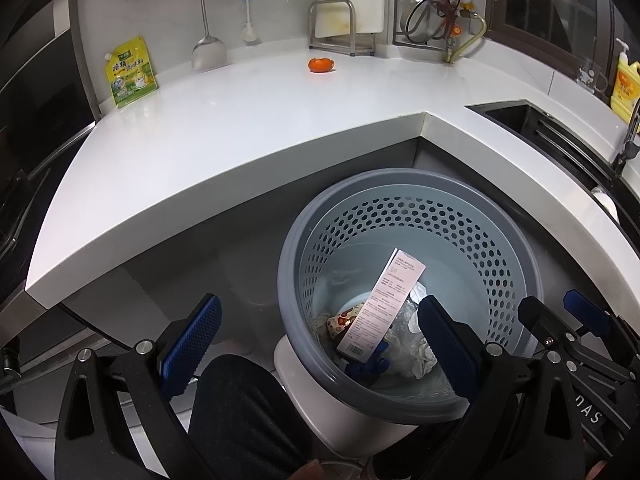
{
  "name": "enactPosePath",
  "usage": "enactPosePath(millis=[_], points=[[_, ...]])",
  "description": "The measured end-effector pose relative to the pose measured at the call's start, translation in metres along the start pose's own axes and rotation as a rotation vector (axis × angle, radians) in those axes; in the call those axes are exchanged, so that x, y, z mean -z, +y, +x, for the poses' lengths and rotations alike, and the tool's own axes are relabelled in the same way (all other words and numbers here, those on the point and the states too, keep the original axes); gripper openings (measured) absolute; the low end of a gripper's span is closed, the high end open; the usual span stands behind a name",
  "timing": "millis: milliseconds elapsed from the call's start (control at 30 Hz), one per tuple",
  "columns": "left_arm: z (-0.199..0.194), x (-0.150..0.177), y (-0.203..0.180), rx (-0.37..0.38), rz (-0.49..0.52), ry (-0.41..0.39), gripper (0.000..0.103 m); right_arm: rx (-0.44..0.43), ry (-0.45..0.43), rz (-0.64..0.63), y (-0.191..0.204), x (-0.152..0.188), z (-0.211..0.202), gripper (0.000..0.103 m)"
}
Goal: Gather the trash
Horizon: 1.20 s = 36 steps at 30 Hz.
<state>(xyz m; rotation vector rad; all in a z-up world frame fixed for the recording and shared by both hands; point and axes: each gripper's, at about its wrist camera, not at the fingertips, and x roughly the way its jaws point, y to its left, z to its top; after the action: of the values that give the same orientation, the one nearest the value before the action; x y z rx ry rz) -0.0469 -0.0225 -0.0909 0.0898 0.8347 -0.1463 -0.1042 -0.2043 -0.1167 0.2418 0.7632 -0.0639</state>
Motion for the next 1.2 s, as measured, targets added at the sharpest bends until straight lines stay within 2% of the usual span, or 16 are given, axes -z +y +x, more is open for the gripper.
enactPosePath(millis=[1200], points=[[0.0065, 0.0005, 0.0002, 0.005, 0.002, 0.021, 0.097, -0.003, 0.007, -0.005, 0.0035, -0.0004, 0.0035, 0.074]])
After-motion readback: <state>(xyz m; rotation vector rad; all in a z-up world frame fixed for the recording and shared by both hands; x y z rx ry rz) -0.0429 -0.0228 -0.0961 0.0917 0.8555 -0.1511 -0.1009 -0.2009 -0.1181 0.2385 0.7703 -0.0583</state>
